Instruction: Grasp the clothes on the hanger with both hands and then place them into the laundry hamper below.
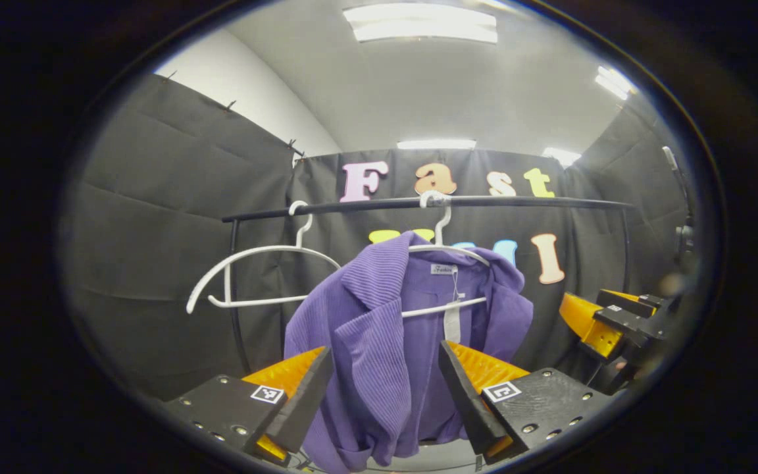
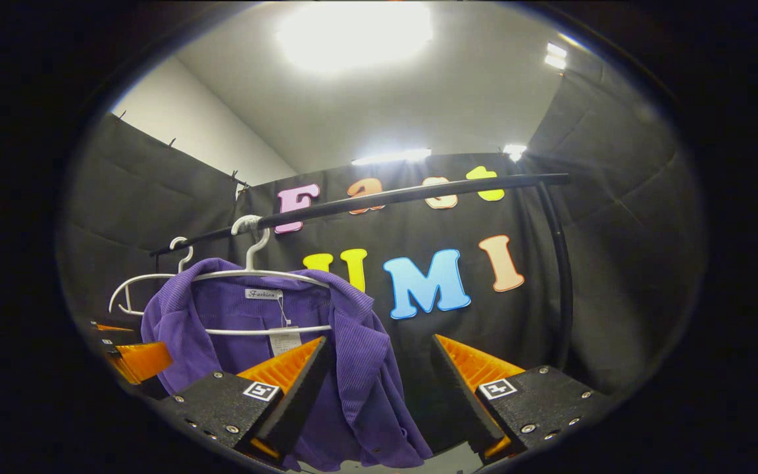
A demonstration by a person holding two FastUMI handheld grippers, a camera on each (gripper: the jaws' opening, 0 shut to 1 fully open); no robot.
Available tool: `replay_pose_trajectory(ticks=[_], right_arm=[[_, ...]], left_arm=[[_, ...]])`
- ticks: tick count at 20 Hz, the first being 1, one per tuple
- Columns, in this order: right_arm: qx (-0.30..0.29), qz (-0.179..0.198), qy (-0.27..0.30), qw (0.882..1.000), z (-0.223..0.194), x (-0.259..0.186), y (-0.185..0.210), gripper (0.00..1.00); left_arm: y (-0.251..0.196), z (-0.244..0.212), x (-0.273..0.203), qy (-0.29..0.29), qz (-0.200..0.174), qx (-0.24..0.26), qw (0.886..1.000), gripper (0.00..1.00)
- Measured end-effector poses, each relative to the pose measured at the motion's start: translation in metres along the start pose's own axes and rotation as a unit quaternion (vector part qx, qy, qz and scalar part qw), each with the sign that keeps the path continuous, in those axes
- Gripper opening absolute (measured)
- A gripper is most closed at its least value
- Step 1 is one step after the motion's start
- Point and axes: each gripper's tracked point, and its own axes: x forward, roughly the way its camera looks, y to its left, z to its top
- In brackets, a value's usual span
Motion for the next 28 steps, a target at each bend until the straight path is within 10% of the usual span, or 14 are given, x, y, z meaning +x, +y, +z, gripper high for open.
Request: replay_pose_trajectory(ticks=[18,22,25,28], right_arm=[[-0.007,0.029,0.095,0.995,-0.098,0.121,0.031,0.94],[-0.012,0.037,0.098,0.994,-0.109,0.124,0.034,0.71],[-0.011,0.027,0.086,0.996,-0.104,0.127,0.032,0.32],[-0.016,0.029,0.05,0.998,-0.084,0.121,0.029,0.05]], left_arm=[[0.015,-0.041,0.067,0.018,0.064,0.039,0.997,0.99],[0.016,-0.051,0.07,0.026,0.075,0.058,0.995,0.88],[0.016,-0.053,0.07,0.028,0.07,0.054,0.996,0.8],[0.022,-0.055,0.071,0.03,0.075,0.045,0.996,0.51]])
